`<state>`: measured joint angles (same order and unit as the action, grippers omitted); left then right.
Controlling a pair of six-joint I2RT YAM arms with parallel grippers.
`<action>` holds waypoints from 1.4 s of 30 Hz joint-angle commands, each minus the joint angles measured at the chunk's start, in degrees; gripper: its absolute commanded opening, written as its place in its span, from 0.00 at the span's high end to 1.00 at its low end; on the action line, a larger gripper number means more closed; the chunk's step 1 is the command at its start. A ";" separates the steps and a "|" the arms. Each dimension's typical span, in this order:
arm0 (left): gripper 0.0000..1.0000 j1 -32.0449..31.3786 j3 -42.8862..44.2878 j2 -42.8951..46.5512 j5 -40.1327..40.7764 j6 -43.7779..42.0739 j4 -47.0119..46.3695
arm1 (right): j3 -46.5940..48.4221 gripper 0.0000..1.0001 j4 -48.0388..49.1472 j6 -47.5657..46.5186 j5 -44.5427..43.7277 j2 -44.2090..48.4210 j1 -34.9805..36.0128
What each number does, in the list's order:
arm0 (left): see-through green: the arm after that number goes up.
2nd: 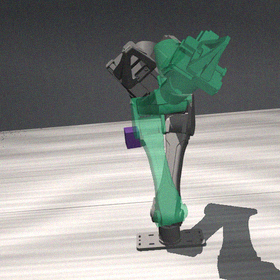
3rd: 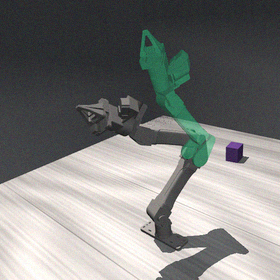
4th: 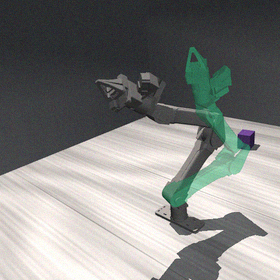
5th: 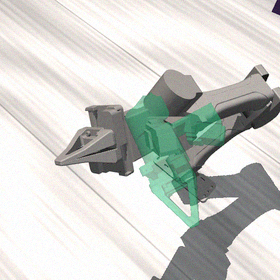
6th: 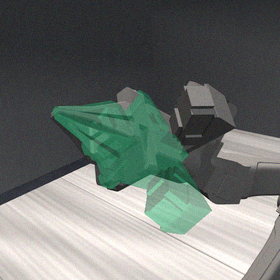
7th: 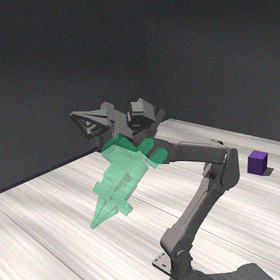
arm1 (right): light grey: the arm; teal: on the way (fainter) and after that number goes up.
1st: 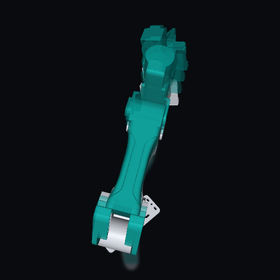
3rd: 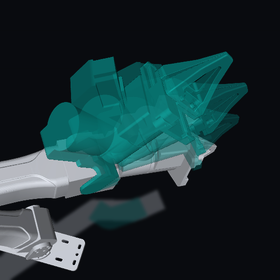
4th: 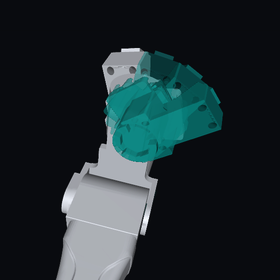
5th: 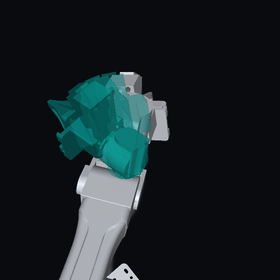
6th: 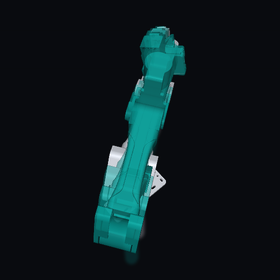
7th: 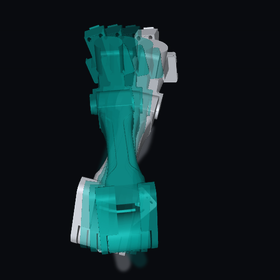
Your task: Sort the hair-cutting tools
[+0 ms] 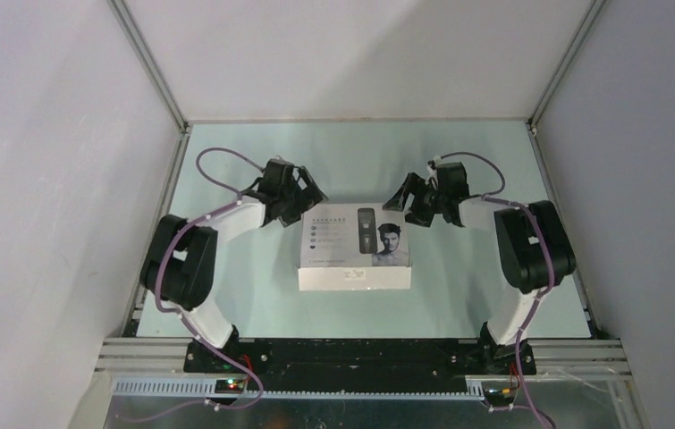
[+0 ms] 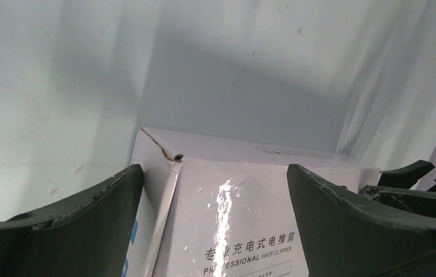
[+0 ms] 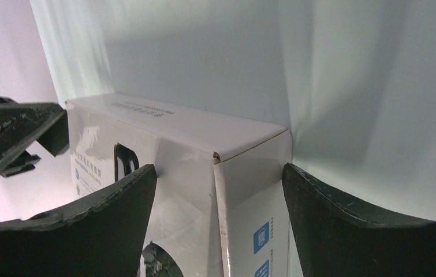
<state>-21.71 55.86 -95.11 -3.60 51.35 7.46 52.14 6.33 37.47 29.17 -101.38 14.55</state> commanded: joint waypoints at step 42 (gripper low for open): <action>0.00 6.67 -23.62 66.92 14.72 -27.43 4.02 | -14.23 0.04 -15.82 -11.87 -10.30 48.47 -4.91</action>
<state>-15.25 35.42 -30.06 13.32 24.25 9.78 40.58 -8.69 27.33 18.72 -55.00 9.52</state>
